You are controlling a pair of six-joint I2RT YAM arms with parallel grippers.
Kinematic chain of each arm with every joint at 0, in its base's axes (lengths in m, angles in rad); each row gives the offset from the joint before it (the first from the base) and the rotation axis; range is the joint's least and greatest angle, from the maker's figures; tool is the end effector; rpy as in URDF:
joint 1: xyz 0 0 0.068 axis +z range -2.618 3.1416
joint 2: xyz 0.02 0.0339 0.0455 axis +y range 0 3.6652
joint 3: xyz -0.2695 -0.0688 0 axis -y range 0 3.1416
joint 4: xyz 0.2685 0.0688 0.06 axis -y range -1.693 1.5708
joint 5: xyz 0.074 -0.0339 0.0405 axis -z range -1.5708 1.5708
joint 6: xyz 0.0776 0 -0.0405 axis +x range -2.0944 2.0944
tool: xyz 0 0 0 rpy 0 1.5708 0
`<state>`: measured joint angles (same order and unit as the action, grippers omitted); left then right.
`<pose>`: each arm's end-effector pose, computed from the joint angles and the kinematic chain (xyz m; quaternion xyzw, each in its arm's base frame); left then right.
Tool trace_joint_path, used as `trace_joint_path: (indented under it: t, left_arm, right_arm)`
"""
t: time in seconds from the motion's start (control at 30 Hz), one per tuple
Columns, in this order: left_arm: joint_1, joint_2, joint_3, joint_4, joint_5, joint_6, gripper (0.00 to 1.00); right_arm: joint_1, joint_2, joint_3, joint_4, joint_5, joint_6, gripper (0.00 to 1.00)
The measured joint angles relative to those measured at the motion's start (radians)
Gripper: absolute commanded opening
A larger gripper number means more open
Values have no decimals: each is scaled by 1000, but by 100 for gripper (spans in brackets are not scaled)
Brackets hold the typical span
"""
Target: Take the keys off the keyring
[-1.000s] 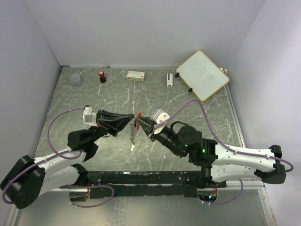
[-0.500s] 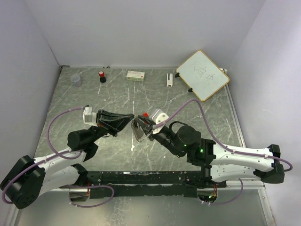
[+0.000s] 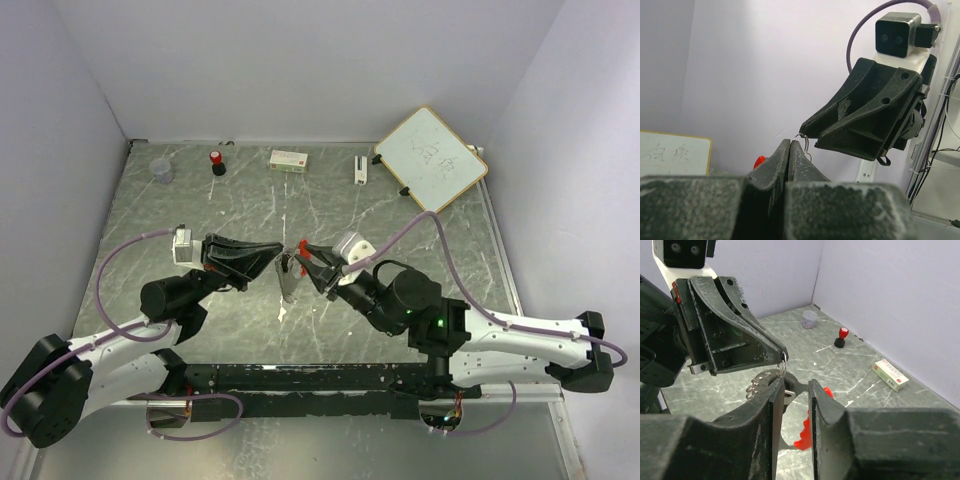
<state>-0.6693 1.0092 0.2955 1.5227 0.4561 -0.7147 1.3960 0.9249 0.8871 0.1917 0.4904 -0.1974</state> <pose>0.1497 -0.1620 0.3152 0.2016 0.3668 -0.6417 0.6427 0.0828 0.2587 0.4004 -0.3225 0.5731 0.2851 0.6974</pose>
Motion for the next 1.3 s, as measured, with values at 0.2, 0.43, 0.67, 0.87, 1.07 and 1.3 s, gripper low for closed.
trace_joint_path:
  t: [0.2, 0.43, 0.67, 0.87, 1.07, 1.3]
  left_arm:
    - [0, 0, 0, 0, 0, 0, 7]
    - [0, -1, 5, 0, 0, 0, 7]
    - [0, -5, 5, 0, 0, 0, 7]
    - [0, -12, 5, 0, 0, 0, 7]
    - [0, -19, 5, 0, 0, 0, 7]
    - [0, -26, 5, 0, 0, 0, 7]
  right_arm:
    - [0, -24, -45, 6, -4, 25, 35]
    - [0, 19, -67, 12, -11, 43, 35]
    - [0, 27, -103, 60, -24, 60, 37]
    - [0, 41, -115, 109, -23, 62, 44]
    - [0, 56, -140, 176, -16, 58, 44]
    - [0, 77, -148, 225, 6, 46, 42]
